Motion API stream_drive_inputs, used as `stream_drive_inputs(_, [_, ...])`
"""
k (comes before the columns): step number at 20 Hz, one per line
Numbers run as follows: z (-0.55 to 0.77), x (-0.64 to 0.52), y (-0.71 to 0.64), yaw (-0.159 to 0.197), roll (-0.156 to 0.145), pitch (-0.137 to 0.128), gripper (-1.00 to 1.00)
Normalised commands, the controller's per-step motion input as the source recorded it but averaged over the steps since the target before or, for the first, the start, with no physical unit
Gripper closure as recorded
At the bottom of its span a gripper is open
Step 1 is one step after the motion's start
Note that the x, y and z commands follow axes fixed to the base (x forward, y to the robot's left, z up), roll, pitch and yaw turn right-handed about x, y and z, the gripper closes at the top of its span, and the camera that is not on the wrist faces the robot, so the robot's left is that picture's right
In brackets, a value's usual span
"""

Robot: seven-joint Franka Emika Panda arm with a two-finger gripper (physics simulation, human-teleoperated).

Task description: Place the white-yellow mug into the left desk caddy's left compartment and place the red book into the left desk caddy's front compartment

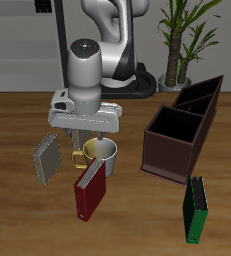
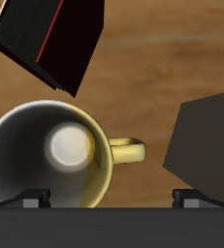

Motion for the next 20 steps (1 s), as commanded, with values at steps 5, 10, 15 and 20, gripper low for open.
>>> stream_drive_inputs(5, [-0.39,0.0,0.0,-0.09,0.015,0.039,-1.0])
stream_drive_inputs(10, [-0.23,0.04,0.16,-0.048,0.023,0.02,-1.0])
stream_drive_inputs(15, [-0.04,0.04,0.11,-0.031,0.021,0.002,1.0])
stream_drive_inputs(20, [0.17,-0.01,0.06,-0.018,0.021,-0.02,1.0])
